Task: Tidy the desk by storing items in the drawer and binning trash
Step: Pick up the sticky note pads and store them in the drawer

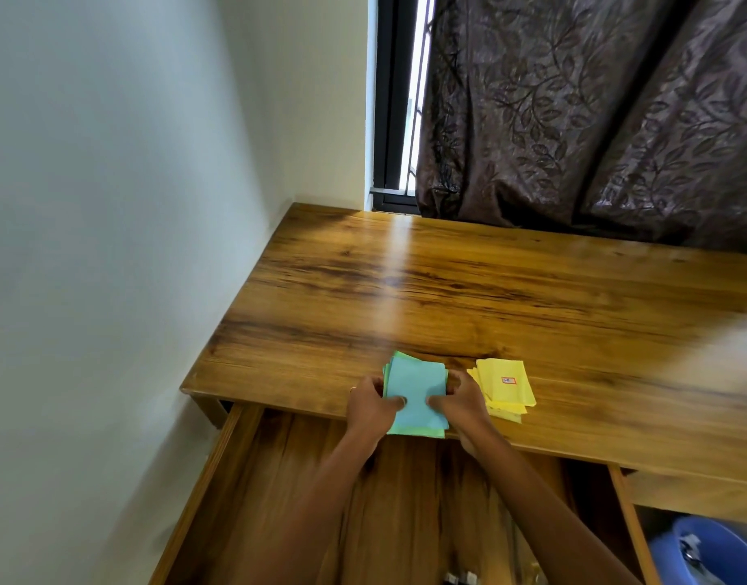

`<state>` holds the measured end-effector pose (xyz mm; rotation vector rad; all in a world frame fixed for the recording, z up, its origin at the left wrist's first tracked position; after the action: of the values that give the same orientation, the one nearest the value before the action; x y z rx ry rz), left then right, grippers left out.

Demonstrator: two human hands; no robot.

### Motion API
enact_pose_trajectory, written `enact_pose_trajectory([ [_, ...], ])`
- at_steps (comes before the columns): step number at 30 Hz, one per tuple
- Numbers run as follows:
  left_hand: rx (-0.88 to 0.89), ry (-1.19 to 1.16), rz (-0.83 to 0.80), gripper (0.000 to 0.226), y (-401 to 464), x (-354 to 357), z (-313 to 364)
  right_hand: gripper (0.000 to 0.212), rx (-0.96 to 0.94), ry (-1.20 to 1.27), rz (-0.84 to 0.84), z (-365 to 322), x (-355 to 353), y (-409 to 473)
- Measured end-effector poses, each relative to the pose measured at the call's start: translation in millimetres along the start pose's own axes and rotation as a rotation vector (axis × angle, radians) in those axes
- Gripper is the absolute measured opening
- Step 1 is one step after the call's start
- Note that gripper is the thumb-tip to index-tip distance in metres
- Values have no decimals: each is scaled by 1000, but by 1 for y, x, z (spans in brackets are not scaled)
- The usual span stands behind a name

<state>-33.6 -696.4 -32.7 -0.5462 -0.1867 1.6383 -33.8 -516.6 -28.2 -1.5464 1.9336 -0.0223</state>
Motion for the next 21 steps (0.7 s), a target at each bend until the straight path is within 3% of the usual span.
enact_pose_trajectory([
  [4, 37, -170, -32, 37, -8, 1, 3, 55, 4, 92, -78, -3, 3, -7],
  [8, 251, -290, 4, 48, -15, -13, 29, 43, -127, 160, -33, -28, -5, -16],
  [12, 411, -250, 50, 46, -16, -23, 53, 34, -274, 115, 43, -56, -11, -20],
  [18, 383, -243, -58, 38, -12, -2, 41, 44, -304, 131, -29, -56, 6, -28],
  [21, 385, -373, -6, 30, -15, -6, 47, 45, -302, 181, -40, -58, 10, -28],
])
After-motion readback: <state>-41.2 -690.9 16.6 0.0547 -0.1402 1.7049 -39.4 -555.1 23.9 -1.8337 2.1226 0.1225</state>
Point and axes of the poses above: each hand's wrist, its own y-axis towards the middle knuckle, its own x-axis out of the palm, z = x × y, the point moved 10 cm from there along y, towards the middle knuckle, and after that the axes turned 5 degrees about -y, right-handed, at the moved point
